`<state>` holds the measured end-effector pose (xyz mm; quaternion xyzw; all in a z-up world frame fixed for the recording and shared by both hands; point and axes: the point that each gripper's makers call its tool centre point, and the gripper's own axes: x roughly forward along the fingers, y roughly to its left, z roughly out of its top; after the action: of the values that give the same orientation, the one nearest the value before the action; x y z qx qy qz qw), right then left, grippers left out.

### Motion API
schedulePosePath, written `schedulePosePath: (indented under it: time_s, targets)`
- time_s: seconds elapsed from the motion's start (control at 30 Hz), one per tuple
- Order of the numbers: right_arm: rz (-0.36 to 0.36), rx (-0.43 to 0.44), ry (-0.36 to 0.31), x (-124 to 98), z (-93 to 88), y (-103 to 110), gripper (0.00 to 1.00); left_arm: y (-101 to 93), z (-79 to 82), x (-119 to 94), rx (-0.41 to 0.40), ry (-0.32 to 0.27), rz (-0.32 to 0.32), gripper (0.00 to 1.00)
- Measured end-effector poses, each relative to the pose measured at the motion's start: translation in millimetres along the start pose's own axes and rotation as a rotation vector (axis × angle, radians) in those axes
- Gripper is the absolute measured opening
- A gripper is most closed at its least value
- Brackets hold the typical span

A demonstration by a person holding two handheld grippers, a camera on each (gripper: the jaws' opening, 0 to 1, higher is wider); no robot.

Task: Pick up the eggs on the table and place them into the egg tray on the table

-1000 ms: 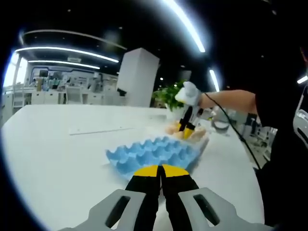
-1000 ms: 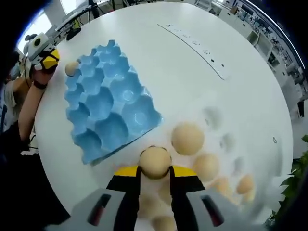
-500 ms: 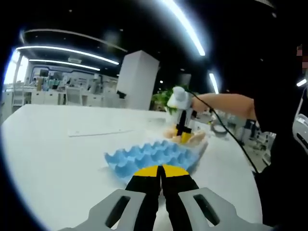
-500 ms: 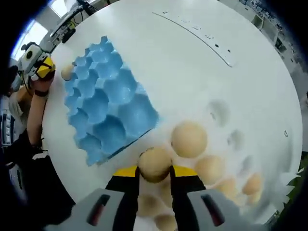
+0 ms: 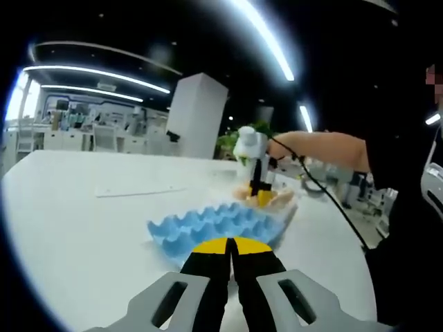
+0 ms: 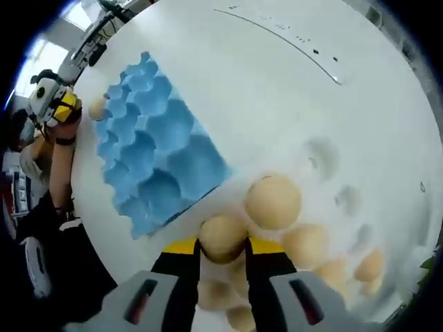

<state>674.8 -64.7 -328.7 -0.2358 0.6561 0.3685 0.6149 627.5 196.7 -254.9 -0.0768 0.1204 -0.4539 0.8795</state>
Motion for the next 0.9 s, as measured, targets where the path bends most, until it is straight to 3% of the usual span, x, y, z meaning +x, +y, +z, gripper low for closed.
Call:
schedulePosePath:
  time_s: [0.1, 0.27, 0.57, 0.9]
  targets:
    - [-0.05, 0.0, 0.001, 1, -0.1, 2, 0.27, 0.4, 0.8, 0, -0.002, -0.005, -0.002, 0.0]
    - [-0.134, -0.087, -0.005, 1, -3.0, 6, 0.26, 0.0, 0.1, 0, -0.001, -0.002, -0.001, 0.0]
    - [-0.2, -0.236, -0.166, -10, 3.6, 3, 0.25, 0.8, -1.6, 0, -0.004, 0.006, 0.0, 0.0]
    - [-0.208, -0.2, -0.242, -36, 14.9, 6, 0.25, -1.6, -0.5, -1, 0.003, 0.005, -0.001, 0.0]
